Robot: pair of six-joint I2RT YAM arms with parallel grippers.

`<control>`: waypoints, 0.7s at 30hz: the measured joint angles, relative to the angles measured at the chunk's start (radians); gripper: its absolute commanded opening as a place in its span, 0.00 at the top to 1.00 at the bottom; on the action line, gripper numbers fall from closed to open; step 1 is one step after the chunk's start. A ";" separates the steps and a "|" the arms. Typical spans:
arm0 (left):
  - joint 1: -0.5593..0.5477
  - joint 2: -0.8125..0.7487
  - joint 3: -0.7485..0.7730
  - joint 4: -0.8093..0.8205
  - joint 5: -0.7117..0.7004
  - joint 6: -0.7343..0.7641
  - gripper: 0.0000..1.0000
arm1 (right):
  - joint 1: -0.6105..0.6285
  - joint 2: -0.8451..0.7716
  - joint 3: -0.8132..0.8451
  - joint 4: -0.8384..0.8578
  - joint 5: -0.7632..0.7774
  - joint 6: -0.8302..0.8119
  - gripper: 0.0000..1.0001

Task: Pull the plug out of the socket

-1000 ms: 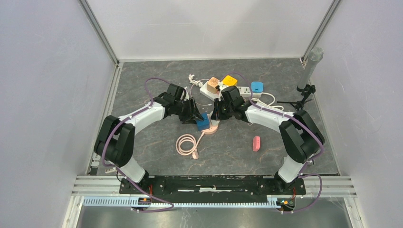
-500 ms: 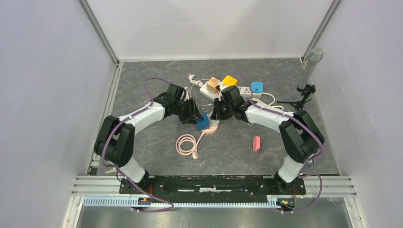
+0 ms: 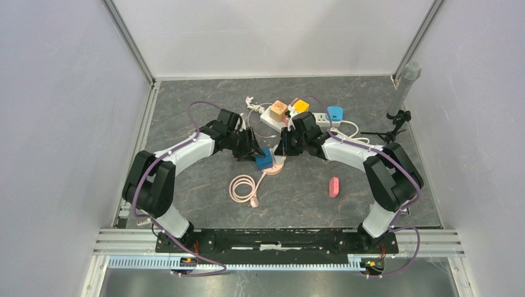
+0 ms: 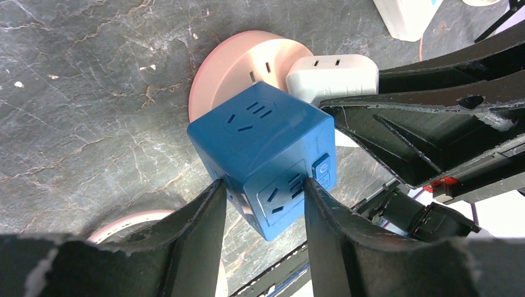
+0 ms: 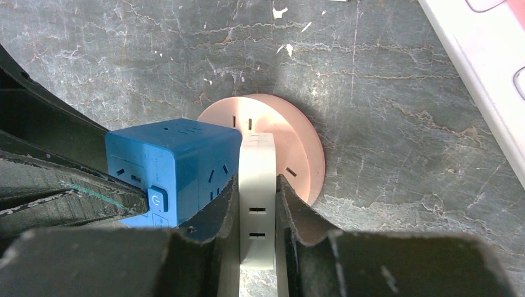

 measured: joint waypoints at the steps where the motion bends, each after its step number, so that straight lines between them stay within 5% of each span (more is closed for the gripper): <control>1: 0.000 0.000 0.000 0.000 0.000 0.000 0.48 | 0.000 0.000 0.000 0.000 0.000 0.000 1.00; 15: 0.001 0.003 -0.003 -0.004 0.000 0.000 0.48 | 0.077 0.000 0.071 -0.113 0.147 -0.143 1.00; 21: 0.001 0.006 -0.004 -0.004 0.002 0.000 0.48 | 0.047 0.000 0.071 -0.113 0.085 -0.113 1.00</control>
